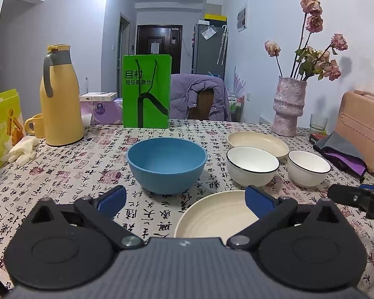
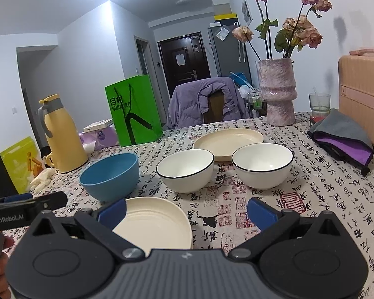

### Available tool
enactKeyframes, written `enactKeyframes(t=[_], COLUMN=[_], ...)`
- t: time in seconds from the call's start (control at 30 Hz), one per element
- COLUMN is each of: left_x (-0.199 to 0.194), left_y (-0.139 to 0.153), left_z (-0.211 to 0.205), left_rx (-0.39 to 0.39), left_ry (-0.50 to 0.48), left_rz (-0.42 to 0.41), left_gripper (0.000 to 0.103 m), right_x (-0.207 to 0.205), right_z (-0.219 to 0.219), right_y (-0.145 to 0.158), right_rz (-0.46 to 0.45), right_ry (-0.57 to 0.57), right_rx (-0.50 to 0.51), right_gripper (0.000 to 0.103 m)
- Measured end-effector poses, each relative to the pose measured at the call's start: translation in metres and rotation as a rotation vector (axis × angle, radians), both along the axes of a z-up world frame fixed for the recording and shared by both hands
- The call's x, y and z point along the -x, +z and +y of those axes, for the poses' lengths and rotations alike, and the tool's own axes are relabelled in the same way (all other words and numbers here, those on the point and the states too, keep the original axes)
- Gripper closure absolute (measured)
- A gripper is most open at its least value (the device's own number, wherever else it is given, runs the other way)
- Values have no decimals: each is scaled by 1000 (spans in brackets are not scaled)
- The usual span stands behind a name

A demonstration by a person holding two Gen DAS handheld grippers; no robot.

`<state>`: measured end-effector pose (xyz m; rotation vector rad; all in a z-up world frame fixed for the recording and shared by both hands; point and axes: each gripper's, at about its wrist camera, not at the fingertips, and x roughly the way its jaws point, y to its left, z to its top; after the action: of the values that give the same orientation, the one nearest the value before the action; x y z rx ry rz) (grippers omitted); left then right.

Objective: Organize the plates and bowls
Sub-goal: 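Withdraw the open left gripper upward from the placed cream plate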

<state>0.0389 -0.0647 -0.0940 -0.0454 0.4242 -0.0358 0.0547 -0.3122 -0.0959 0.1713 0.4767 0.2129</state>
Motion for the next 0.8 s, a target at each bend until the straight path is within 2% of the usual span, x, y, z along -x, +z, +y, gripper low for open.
enactKeyframes(t=[0.33,0.8], left_x=[-9,-29], left_y=[9,37], left_z=[-3,-17], left_rx=[27,87], left_ry=[0,12], left_rz=[12,-9], left_gripper=[0,0], right_x=[-10,-47], right_z=[-5,-24], right_y=[19,52], right_rz=[-12,-35], right_ry=[4,43], right_rx=[38,16], right_gripper=[0,0])
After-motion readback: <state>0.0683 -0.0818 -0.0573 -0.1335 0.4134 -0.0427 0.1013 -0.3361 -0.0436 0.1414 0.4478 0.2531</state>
